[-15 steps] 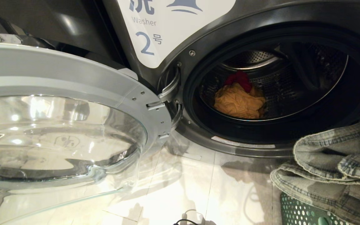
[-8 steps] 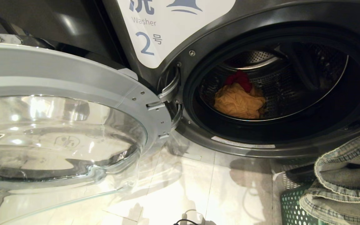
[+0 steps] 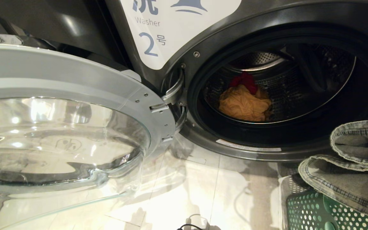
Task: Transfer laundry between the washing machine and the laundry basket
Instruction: Pick a cloth and place it into the basket
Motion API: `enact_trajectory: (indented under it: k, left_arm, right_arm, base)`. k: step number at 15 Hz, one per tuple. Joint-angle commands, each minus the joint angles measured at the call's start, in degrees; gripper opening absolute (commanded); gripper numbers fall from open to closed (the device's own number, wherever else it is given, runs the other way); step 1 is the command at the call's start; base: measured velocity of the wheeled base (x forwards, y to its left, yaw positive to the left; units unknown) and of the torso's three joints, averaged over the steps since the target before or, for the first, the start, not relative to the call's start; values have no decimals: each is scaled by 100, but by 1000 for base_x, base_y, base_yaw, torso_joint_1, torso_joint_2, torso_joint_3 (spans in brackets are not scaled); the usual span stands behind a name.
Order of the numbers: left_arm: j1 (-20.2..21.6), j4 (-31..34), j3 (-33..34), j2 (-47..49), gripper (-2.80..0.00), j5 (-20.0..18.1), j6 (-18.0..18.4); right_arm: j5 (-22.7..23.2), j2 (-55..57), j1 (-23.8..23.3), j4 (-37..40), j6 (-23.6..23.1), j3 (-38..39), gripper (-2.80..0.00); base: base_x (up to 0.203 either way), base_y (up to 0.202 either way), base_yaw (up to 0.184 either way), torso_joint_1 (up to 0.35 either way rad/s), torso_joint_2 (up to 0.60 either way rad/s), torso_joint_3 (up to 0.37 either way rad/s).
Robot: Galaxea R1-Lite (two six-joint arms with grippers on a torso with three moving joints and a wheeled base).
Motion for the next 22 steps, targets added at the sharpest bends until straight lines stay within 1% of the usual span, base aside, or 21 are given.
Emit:
enact_trajectory:
  k: [1,2,3,6,7,8,9,11,12,14,15,19,21,22]
  left_arm:
    - [2,0,0,9,-280,-2,1]
    - [2,0,0,9,-280,-2,1]
    - [2,0,0,9,-280,-2,1]
    - [2,0,0,9,-280,-2,1]
    - [2,0,0,9,-280,-2,1]
    - [2,0,0,9,-280,-2,1]
    - [2,0,0,9,-280,-2,1]
    - [2,0,0,9,-280,-2,1]
    - [2,0,0,9,-280,-2,1]
    - [2,0,0,9,-280,-2,1]
    - [2,0,0,9,-280,-2,1]
    - [2,0,0,9,-280,-2,1]
    - [2,0,0,9,-280,-2,1]
    - [2,0,0,9,-280,-2,1]
  right_arm:
    - [275,-146,-820,546,41,-182,-280]
    - [391,-232,-1048,759,76,-212,-280]
    - [420,-357,-1148,991,116,-218,-280]
    - [385,-362,-1532,1405,299,-190,-280]
    - [384,-384,-1589,1535,304,-215,-280]
    - [380,-394,-1655,1627,307,-291,-280]
    - [379,-368,-1819,1738,320,-422,-280]
    - [379,-248,-1927,1997,323,-708,-280]
    - [376,-198,-2093,2009,328,-713,-280]
    - [375,-82,-2230,2020,365,-731,-280]
    - [375,8,-2384,2019,370,-761,-280]
    - [381,45,-2466,2014,348,-607,-280]
    - [391,117,-2659,2014,301,-401,-280]
    - [385,140,-2664,2005,304,-378,-280]
  base:
    - [0,0,0,0,0,0]
    - [0,0,0,0,0,0]
    - [0,0,0,0,0,0]
    - [0,0,0,0,0,0]
    - [0,0,0,0,0,0]
    - [0,0,0,0,0,0]
    - [0,0,0,0,0,0]
    - [0,0,0,0,0,0]
    - [0,0,0,0,0,0]
    - [0,0,0,0,0,0]
    - [0,0,0,0,0,0]
    - [0,0,0,0,0,0]
    - [0,0,0,0,0,0]
    - [0,0,0,0,0,0]
